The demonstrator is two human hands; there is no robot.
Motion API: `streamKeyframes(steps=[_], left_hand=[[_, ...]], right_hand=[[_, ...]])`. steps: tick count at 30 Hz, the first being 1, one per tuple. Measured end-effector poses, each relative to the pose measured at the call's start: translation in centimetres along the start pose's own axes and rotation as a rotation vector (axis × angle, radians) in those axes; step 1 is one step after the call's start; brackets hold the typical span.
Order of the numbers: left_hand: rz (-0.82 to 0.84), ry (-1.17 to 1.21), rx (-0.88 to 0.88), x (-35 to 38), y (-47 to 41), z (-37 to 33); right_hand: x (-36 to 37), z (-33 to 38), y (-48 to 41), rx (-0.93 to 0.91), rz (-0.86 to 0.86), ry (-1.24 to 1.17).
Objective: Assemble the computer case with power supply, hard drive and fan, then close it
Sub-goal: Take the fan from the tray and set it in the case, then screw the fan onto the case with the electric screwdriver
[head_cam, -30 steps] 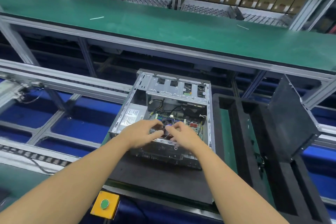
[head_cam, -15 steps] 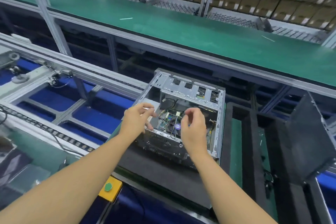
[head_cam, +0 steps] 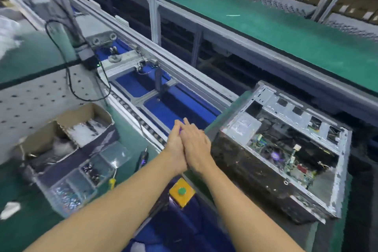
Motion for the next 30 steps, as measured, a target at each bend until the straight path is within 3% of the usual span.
streamKeyframes(steps=[2,4,7,9,13,21,27,30], left_hand=[[-0.005,-0.176,0.06,-2.9,0.2,-1.8],[-0.071,-0.458,0.153,-6.3,0.2,-3.7],[-0.389,-0.787,0.319,-13.7,-1.3,-8.6],[-0.541,-0.927,0.285,-18.9,-2.2,-10.9],[-0.676,-0.835,0.172,-27.4,-3.7,-12.8],[-0.68,-0.826,0.123,-33.0,-4.7,-14.9],[-0.625,-0.923,0.172,-31.9,-5.7,-14.9],[-0.539,-0.927,0.152,-29.3,-6.6,-13.8]], right_hand=[[3.3,-0.7,-0.7,0.141,0.06,0.059],[7.0,-1.3,0.0,0.338,0.128,-0.086],[13.1,-0.4,1.7,0.519,0.258,-0.269],[16.8,0.0,2.7,0.586,0.327,-0.207],[23.7,1.0,4.1,0.622,0.443,-0.095],[28.2,-0.1,5.5,0.68,0.394,0.098],[26.1,-1.2,5.3,0.833,0.319,-0.245],[23.3,-0.9,5.3,0.802,0.347,-0.354]])
Point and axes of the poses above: each hand's wrist, its own y-axis away from the middle knuckle, its own x-axis out of the palm, z = x × y, the point moved 9 cm from there along -y, towards the middle knuckle, and after that the axes turned 14 degrees about -z, right-handed, at the moved point
